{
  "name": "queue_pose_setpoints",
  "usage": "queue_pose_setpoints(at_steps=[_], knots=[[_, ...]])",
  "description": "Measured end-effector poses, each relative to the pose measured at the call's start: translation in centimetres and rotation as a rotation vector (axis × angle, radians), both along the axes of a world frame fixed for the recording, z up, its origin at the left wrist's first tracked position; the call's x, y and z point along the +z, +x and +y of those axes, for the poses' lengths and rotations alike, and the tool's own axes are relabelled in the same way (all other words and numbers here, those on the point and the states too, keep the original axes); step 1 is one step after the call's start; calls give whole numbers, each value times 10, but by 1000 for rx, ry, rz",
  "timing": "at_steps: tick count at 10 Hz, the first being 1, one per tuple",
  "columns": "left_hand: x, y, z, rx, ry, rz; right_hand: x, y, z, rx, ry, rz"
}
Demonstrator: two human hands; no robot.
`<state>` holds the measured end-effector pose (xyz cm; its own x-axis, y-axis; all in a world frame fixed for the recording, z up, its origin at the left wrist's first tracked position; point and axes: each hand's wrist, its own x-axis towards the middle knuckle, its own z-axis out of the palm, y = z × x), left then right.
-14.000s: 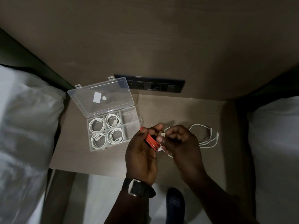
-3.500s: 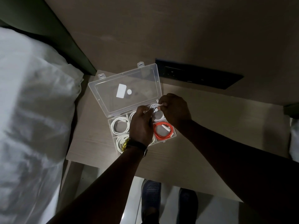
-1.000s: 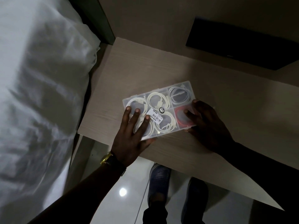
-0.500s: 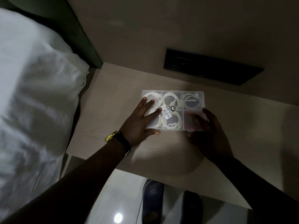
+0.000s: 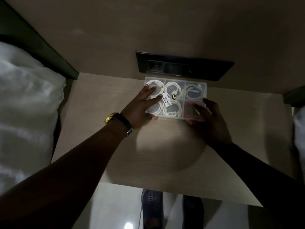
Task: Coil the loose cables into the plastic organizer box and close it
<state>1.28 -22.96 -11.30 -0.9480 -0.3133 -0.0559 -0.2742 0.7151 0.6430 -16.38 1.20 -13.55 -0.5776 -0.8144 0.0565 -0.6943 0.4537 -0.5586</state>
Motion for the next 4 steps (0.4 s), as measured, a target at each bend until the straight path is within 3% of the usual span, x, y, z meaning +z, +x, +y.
queue_pose_setpoints(at_steps=[2, 3, 4], knots=[[5, -1, -2, 13, 71, -64, 5, -1, -2, -2, 21, 1], [13, 0, -3, -2, 15, -118, 18, -3, -9, 6, 113, -16], [39, -5, 5, -72, -176, -282, 44, -1, -9, 55, 225, -20]])
